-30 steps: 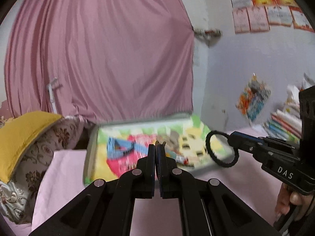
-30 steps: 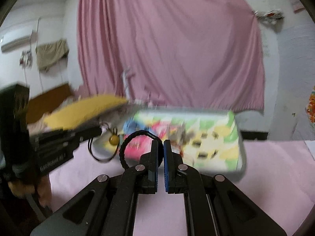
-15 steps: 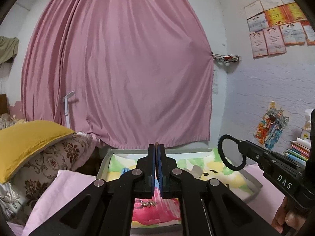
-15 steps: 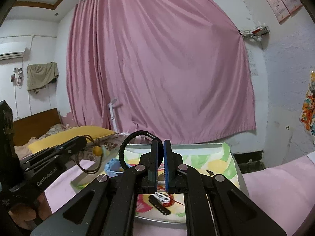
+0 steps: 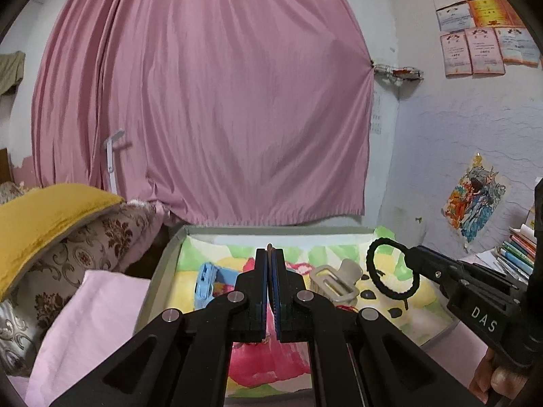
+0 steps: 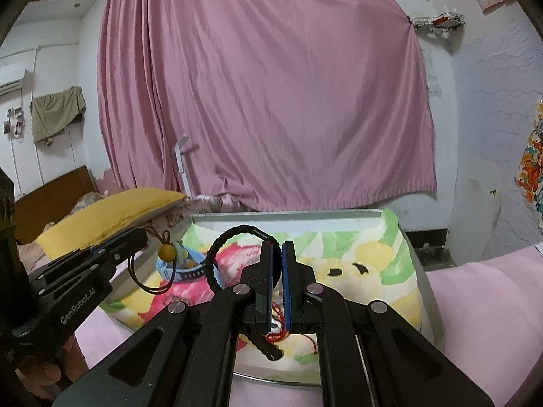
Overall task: Organize jewelry
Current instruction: 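Lift both hair ties and carry them over the tray with both tools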
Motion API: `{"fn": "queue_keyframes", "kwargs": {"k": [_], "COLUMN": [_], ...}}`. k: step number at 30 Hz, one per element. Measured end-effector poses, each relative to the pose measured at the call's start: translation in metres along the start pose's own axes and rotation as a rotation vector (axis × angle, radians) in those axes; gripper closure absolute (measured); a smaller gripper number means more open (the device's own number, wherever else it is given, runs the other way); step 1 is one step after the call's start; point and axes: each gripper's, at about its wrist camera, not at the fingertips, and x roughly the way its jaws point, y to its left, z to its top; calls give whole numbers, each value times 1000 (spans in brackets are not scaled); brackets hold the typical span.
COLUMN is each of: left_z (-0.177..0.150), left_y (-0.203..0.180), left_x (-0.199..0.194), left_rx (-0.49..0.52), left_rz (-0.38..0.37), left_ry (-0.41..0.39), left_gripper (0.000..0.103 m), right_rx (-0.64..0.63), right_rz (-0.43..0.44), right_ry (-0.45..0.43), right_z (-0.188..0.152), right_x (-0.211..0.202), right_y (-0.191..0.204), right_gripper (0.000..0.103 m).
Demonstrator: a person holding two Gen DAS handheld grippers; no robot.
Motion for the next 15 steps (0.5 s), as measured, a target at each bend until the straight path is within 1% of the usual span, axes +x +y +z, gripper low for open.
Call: {"fn": "queue_keyframes", "kwargs": {"k": [3,7,10,15], "left_z": [-1,-6,-11,-17], "left_y": [4,6,7,7], "left_x": [9,22,29,36], "left_rx": [-15,-30,-24,-27], "left_rz": [-6,-17,-17,-35], "left_ry": [49,139,193,257], "left_gripper": [100,100,100,100], "right_rx": [6,14,28,41], "right_rz": [3,5,12,24], "right_ry": [37,95,142,205], "right_z": [-1,-5,-8,-13], "right_x": [5,14,21,30], "right_y": [-1,-3,-5,-8], "right_gripper": [98,98,98,98]}}
